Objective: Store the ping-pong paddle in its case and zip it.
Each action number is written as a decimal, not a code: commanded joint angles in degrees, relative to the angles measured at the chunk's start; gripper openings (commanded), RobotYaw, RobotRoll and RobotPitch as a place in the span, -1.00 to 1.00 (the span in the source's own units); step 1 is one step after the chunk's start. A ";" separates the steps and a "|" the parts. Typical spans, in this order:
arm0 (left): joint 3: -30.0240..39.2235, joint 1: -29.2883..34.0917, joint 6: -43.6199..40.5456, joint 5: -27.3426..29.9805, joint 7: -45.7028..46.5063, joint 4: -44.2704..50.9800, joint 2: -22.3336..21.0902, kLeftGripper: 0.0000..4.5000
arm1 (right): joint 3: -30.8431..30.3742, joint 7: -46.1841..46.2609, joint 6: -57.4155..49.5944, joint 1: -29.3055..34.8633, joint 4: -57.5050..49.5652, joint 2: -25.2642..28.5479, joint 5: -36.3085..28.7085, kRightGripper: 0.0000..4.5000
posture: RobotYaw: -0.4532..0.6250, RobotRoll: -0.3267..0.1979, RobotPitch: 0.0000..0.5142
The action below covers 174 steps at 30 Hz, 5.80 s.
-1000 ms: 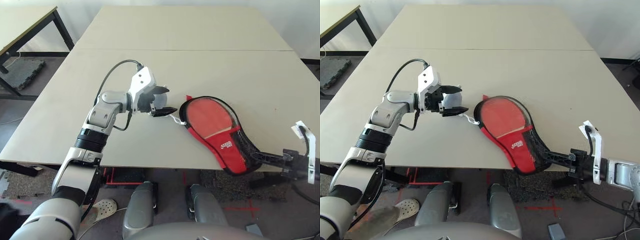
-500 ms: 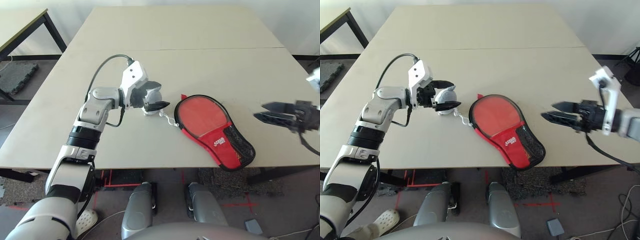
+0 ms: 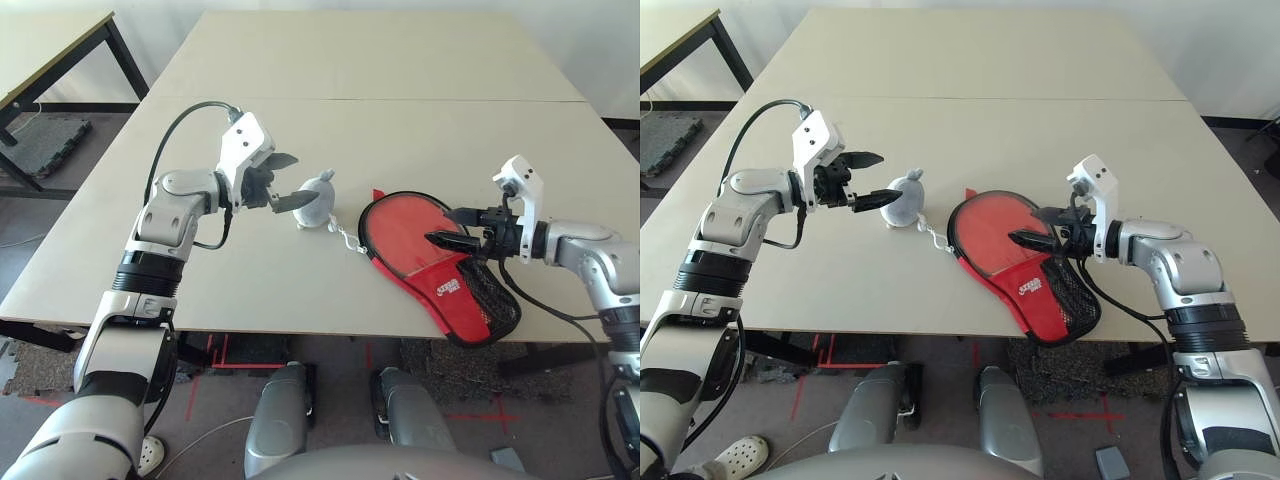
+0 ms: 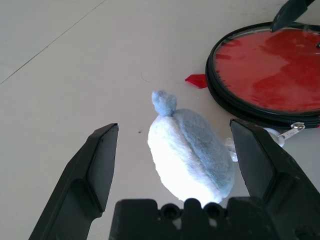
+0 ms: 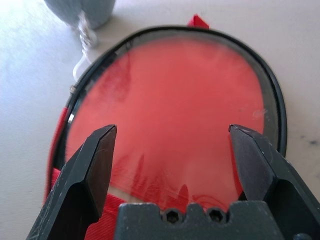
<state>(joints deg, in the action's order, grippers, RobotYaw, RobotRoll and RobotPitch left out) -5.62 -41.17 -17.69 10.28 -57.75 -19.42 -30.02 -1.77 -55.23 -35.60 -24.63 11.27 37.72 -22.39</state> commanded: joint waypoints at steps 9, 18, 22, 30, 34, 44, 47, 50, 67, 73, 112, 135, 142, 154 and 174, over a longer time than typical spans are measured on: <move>-2.92 1.03 1.99 -3.18 -0.66 -4.22 0.41 1.00 | -2.04 -0.03 2.70 0.83 0.99 -1.28 4.17 0.98 | -0.02 0.25 -0.61; -5.69 0.29 3.93 -5.96 -1.14 -6.56 1.09 1.00 | -1.83 0.27 2.54 1.37 0.51 -1.45 4.28 0.98 | -0.02 0.25 -0.59; -6.76 -0.88 5.02 -7.67 -0.61 -8.87 2.04 0.57 | -1.94 0.35 2.50 1.27 0.53 -1.52 4.42 1.00 | -0.03 0.25 -0.57; -7.43 -4.61 7.63 -10.68 2.73 -15.04 4.70 -0.73 | -2.12 0.91 2.79 1.53 0.79 -1.96 4.74 1.00 | -0.04 0.25 -0.55; -7.76 -7.72 11.45 -13.53 6.59 -20.19 5.88 -1.00 | -2.40 1.21 2.66 1.96 0.48 -2.43 4.73 1.00 | -0.05 0.25 -0.55; -9.02 -16.06 21.77 -19.67 14.41 -35.11 9.36 -1.00 | -2.67 1.91 2.78 4.01 -0.58 -3.00 4.72 1.00 | -0.08 0.25 -0.58; -9.92 -17.84 24.13 -21.59 15.86 -38.76 9.97 -1.00 | -2.95 2.10 2.85 4.56 -0.78 -2.98 4.93 1.00 | -0.09 0.25 -0.60; -9.79 -19.48 25.80 -22.50 16.97 -41.77 10.67 -1.00 | -3.43 2.22 2.92 5.21 -1.21 -3.02 5.21 1.00 | -0.08 0.25 -0.61; -11.27 -27.52 30.87 -28.73 26.62 -53.52 18.93 -1.00 | -2.93 3.07 2.36 8.13 -2.96 -3.42 5.14 1.00 | -0.14 0.25 -0.60; -12.39 -29.90 30.61 -31.69 31.15 -55.65 19.77 -1.00 | -2.77 3.62 2.00 9.26 -3.92 -3.81 5.10 1.00 | -0.16 0.25 -0.58; -19.61 -33.52 33.07 -43.89 40.75 -59.51 31.72 -1.00 | -1.66 7.38 0.46 12.53 -8.49 -6.72 3.15 1.00 | -0.32 0.25 -0.50; -21.32 -30.41 34.12 -44.95 39.49 -59.49 33.64 0.33 | -0.64 8.50 -0.51 13.84 -10.54 -6.98 1.89 1.00 | -0.37 0.25 -0.51; -19.36 -31.91 36.47 -43.50 38.11 -58.93 32.55 0.99 | -0.91 7.87 -0.08 12.50 -9.11 -6.76 2.22 1.00 | -0.32 0.25 -0.56; -12.34 -32.02 40.73 -36.06 25.31 -56.90 26.25 0.99 | -1.72 6.66 1.27 9.79 -5.93 -7.02 2.95 1.00 | -0.24 0.25 -0.59; -8.50 -18.89 28.69 -25.34 -5.50 -46.90 26.02 0.99 | 0.40 2.46 0.89 6.35 -6.21 -1.74 1.86 1.00 | -0.22 0.25 -0.59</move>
<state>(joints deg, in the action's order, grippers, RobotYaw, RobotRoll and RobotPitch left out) -12.67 -61.48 12.31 -15.18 -62.30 -66.56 -4.32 -1.52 -52.57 -33.71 -18.65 4.58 35.17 -20.79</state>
